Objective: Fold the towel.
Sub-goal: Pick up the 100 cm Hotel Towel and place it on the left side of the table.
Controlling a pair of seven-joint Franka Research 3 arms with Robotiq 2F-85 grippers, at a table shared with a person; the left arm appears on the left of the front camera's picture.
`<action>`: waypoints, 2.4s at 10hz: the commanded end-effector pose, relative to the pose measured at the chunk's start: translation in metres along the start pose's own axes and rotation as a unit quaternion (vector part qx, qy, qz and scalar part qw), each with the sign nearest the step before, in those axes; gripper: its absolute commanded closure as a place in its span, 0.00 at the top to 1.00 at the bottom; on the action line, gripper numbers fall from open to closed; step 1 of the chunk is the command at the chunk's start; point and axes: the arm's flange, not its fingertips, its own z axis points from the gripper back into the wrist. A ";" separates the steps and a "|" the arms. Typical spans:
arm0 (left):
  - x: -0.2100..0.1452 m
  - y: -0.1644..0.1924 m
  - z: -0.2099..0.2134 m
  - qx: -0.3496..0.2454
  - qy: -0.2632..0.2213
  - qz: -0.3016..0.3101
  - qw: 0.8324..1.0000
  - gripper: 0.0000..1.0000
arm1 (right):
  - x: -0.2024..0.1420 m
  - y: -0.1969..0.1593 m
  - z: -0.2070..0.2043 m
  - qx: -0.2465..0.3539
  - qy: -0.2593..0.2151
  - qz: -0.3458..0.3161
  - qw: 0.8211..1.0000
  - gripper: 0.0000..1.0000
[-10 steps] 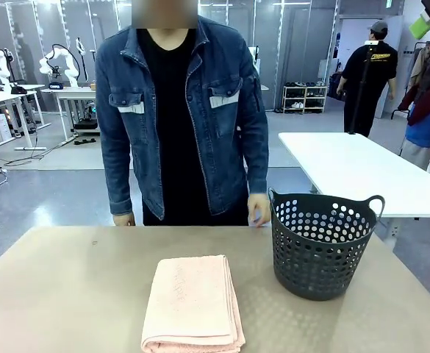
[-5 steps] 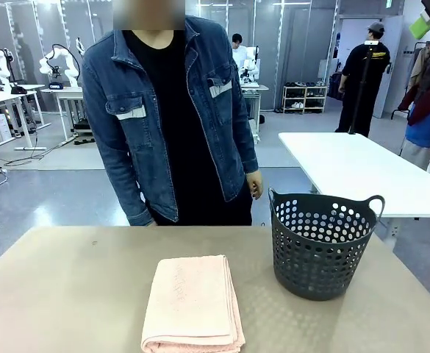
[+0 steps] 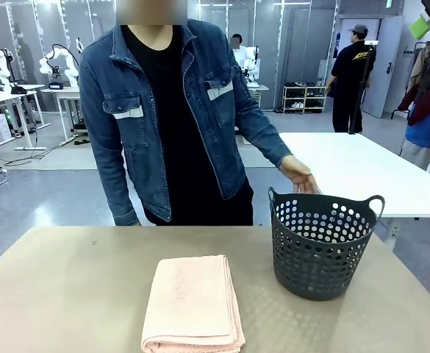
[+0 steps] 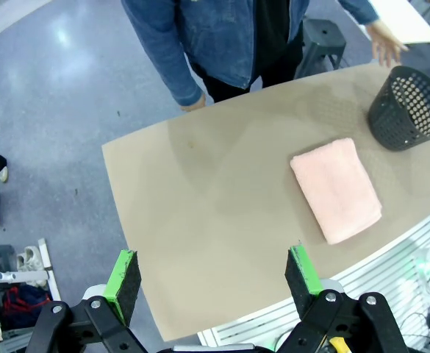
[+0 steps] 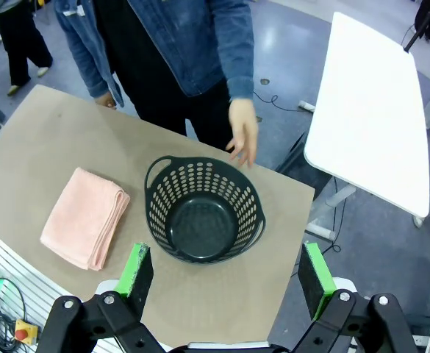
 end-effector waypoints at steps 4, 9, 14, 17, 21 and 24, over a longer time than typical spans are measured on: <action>-0.048 -0.023 -0.082 -0.056 0.042 0.066 0.995 1.00 | 0.002 -0.001 0.001 0.001 0.000 -0.002 1.000 1.00; -0.112 -0.065 -0.228 -0.180 0.100 0.155 0.966 1.00 | 0.002 -0.001 0.001 0.001 0.000 -0.002 1.000 1.00; -0.147 -0.111 -0.361 -0.311 0.150 0.190 0.919 1.00 | 0.002 -0.001 0.001 0.001 0.000 -0.002 1.000 1.00; -0.163 -0.137 -0.431 -0.329 0.174 0.223 0.901 1.00 | 0.002 -0.001 0.001 0.001 0.000 -0.002 1.000 1.00; -0.172 -0.157 -0.470 -0.357 0.177 0.222 0.890 1.00 | 0.002 -0.001 0.001 0.001 0.000 -0.002 1.000 1.00; -0.176 -0.173 -0.497 -0.366 0.166 0.239 0.884 1.00 | 0.002 -0.001 0.001 0.001 0.000 -0.002 1.000 1.00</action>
